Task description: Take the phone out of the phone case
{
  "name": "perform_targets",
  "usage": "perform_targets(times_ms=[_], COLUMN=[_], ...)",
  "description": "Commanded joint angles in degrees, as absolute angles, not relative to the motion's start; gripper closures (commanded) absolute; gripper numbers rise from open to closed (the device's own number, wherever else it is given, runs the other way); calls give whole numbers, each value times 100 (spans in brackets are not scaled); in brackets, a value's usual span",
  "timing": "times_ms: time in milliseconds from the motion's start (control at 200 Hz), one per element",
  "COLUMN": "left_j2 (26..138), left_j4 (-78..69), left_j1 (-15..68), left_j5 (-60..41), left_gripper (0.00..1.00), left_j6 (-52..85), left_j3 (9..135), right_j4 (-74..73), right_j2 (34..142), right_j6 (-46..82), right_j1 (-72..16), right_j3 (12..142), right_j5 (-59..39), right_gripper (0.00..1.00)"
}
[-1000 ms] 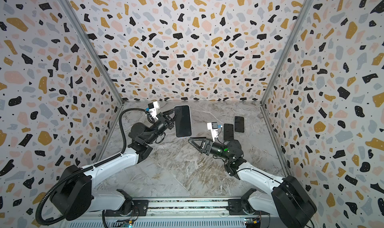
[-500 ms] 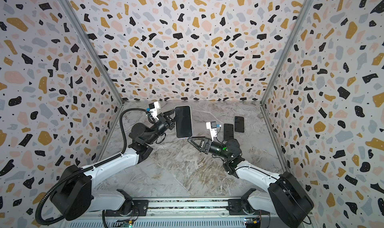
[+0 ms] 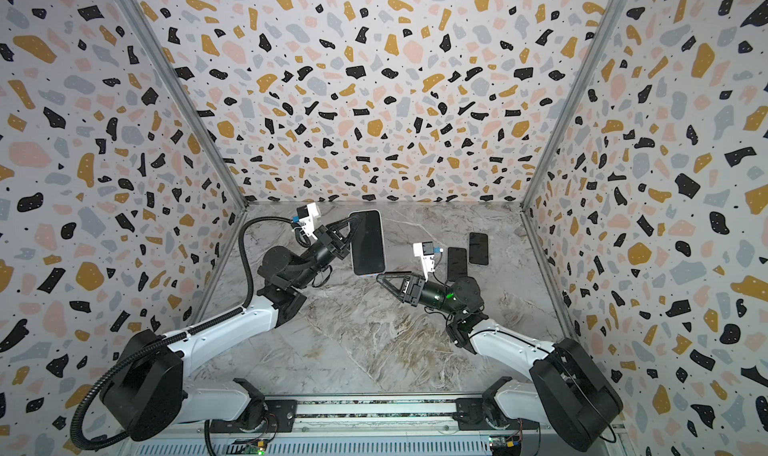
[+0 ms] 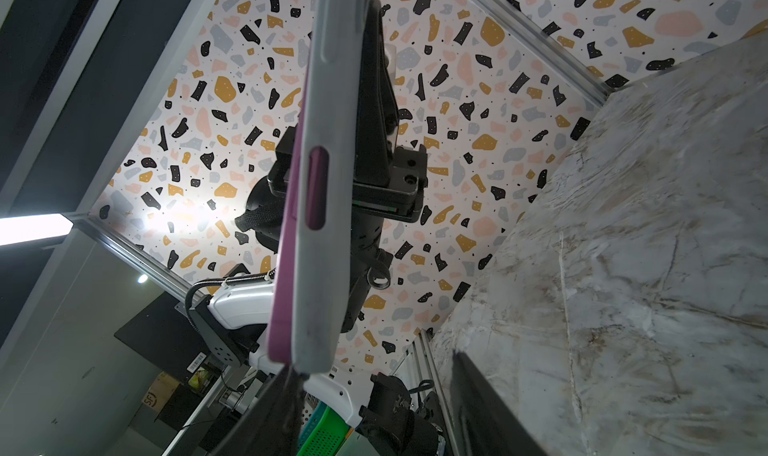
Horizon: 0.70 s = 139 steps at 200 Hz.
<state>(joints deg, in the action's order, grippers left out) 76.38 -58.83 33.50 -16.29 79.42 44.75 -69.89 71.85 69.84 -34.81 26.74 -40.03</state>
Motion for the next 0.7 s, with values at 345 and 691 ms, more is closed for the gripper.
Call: perform_targets(times_ms=[345, 691], left_j2=[7563, 7616], left_j4=[-6634, -6614], left_j1=[3559, 3595], left_j5=[-1950, -1921], left_gripper=[100, 100], left_j6=[7920, 7898], left_j3=[4485, 4470], right_j4=[-7539, -7951], right_j2=[7434, 7535], right_j6=[7275, 7563], right_j1=[-3297, -3270], right_j3=[2899, 2871], right_j5=[-3981, -4058], right_gripper=[52, 64])
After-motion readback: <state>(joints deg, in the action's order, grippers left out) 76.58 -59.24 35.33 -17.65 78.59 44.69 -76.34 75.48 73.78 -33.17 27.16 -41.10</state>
